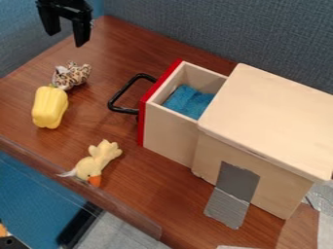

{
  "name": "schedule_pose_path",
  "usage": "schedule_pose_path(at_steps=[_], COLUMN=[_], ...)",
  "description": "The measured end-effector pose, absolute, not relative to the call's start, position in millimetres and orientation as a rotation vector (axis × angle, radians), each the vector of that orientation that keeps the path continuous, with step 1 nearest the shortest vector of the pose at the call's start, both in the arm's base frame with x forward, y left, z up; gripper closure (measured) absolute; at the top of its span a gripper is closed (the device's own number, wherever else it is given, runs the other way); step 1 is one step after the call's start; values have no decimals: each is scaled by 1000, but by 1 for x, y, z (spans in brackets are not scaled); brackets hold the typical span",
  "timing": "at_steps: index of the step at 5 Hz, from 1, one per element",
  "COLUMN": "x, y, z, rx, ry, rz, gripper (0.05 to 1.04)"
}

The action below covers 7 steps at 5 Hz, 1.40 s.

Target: Put the yellow duck in the drawer

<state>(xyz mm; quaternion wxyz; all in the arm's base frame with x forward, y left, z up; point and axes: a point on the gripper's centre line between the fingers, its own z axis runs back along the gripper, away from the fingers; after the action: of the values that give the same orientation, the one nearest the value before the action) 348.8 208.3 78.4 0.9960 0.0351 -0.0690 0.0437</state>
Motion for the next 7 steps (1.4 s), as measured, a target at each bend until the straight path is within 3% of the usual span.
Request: schedule_pose_path(at_steps=[1,4,5,7], x=[344,255,231,227], y=[203,110,78,37], z=[62,92,78,22], rx=[45,-72,-69,29], ry=[-106,-149,-105,-38], rz=[84,-115,-185,-235], gripper=[83,83,83,84])
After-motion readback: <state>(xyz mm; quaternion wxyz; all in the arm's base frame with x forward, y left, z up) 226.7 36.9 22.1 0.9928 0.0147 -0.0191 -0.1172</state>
